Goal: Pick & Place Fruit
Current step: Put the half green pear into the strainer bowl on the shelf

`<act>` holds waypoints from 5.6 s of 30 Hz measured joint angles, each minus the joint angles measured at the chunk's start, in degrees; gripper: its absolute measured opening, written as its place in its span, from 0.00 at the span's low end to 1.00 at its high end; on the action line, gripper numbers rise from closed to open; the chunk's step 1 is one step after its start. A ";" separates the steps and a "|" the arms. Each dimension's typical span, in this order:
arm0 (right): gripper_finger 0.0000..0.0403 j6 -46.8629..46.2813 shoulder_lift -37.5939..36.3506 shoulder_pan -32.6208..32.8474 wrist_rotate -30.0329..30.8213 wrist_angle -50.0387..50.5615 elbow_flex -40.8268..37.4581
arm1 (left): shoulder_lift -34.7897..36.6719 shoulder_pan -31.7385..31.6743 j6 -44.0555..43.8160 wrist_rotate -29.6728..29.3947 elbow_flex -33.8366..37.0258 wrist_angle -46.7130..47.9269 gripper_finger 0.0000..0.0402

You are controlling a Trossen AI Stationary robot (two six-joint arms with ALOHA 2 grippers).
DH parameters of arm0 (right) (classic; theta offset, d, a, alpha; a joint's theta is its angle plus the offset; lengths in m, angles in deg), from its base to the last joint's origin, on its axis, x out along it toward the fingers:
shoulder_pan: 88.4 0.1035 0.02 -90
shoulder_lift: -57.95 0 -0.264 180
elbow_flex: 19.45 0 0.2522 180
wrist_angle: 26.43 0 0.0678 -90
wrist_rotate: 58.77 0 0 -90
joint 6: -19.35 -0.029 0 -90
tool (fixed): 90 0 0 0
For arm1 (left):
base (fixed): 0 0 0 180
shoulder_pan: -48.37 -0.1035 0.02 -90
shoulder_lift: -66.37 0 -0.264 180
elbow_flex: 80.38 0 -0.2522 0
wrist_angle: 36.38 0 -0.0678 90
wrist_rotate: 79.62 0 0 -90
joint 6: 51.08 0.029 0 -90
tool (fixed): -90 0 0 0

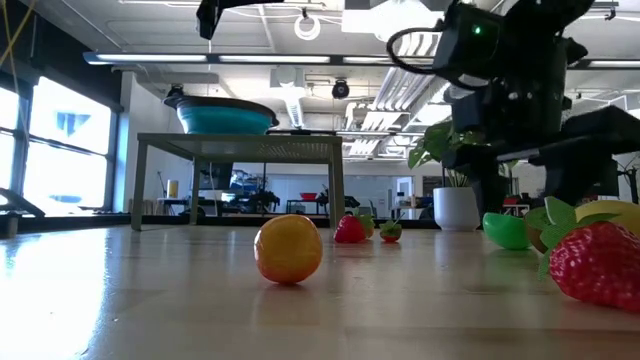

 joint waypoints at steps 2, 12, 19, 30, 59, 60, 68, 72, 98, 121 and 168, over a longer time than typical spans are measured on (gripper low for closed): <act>0.78 -0.15 2.47 0.29 0.26 -1.96 0.02 | 0.00 0.00 -0.06 0.01 0.00 0.01 0.00; 0.78 -3.58 4.76 0.38 1.50 -3.94 0.11 | 0.00 0.00 -0.48 0.15 0.00 0.68 0.00; 0.78 -3.54 4.74 0.38 1.82 -3.15 0.11 | 0.00 0.00 -0.76 0.17 0.00 0.99 0.00; 0.62 -3.58 4.74 0.32 2.15 -2.89 0.11 | 0.00 0.00 -1.70 0.33 0.00 1.36 0.00; 0.56 -1.23 4.85 0.37 6.26 6.92 20.00 | 0.00 0.00 -1.70 0.25 0.00 1.32 0.00; 0.55 -0.89 4.85 0.36 6.27 7.16 21.27 | 0.00 0.00 -1.69 0.24 0.00 1.32 0.00; 0.58 0.01 4.81 0.36 6.28 9.25 31.79 | 2.34 -0.01 -3.24 -0.66 -0.09 1.17 0.00; 0.57 1.18 4.79 0.36 6.15 9.26 36.79 | 3.16 -0.02 -7.70 -3.77 -0.09 2.69 0.00; 0.59 7.48 4.72 -4.35 9.33 8.33 56.74 | 6.69 -20.84 -14.83 25.51 0.00 1.90 0.00; 0.55 7.44 4.72 -9.94 7.35 8.32 56.74 | -2.65 -22.30 -0.37 31.53 0.00 -11.01 0.08; 0.29 10.02 11.90 -8.26 26.59 22.23 56.52 | -5.57 -18.99 -27.24 25.78 -0.04 -5.27 0.28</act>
